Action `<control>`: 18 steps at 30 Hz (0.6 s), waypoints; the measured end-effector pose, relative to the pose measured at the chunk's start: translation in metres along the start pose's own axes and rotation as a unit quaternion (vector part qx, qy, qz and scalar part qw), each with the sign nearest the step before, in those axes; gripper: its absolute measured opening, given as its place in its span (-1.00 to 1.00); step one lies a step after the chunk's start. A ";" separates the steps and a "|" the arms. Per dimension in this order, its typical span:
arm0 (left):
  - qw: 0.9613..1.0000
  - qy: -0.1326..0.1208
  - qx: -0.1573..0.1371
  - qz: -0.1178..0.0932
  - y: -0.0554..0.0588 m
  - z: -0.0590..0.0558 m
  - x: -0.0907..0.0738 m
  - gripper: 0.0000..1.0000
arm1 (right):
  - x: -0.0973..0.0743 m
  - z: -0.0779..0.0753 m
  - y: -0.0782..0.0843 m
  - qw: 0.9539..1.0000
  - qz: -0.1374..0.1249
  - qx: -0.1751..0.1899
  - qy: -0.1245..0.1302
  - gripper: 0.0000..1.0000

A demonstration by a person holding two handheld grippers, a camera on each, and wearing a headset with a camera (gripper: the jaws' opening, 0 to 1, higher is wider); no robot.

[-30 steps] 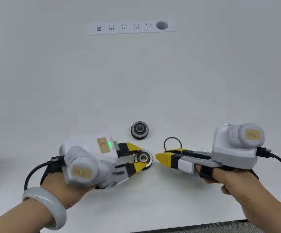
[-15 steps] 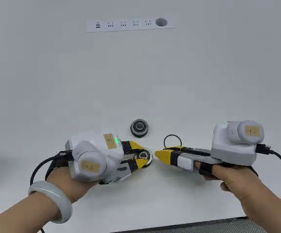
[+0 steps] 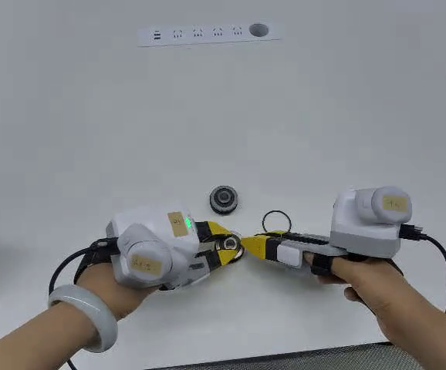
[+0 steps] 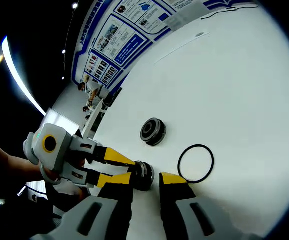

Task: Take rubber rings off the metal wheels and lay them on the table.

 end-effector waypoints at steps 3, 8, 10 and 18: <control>1.000 -0.001 -0.001 -0.001 0.000 0.000 0.000 -0.73 | 0.003 0.002 0.001 1.000 0.005 0.001 -0.005 -0.55; 1.000 0.000 -0.001 -0.001 0.001 0.000 0.000 -0.73 | 0.005 0.004 0.001 1.000 0.007 0.008 -0.012 -0.55; 1.000 -0.001 -0.001 -0.001 0.001 0.000 0.000 -0.73 | 0.006 0.004 0.001 1.000 0.008 0.007 -0.014 -0.55; 1.000 -0.001 -0.002 -0.001 0.001 0.000 0.000 -0.73 | 0.007 0.004 0.002 0.999 0.014 0.026 -0.026 -0.55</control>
Point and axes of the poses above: the centre of the closed fingertips' face, and the gripper's own axes: x roughly forward along the fingers, z roughly to its left, y roughly out of its underside, the point moved 8 cm from there along -x, roughly backward along the fingers, and after that the axes turned 9 degrees about x, right-handed, at the moved point
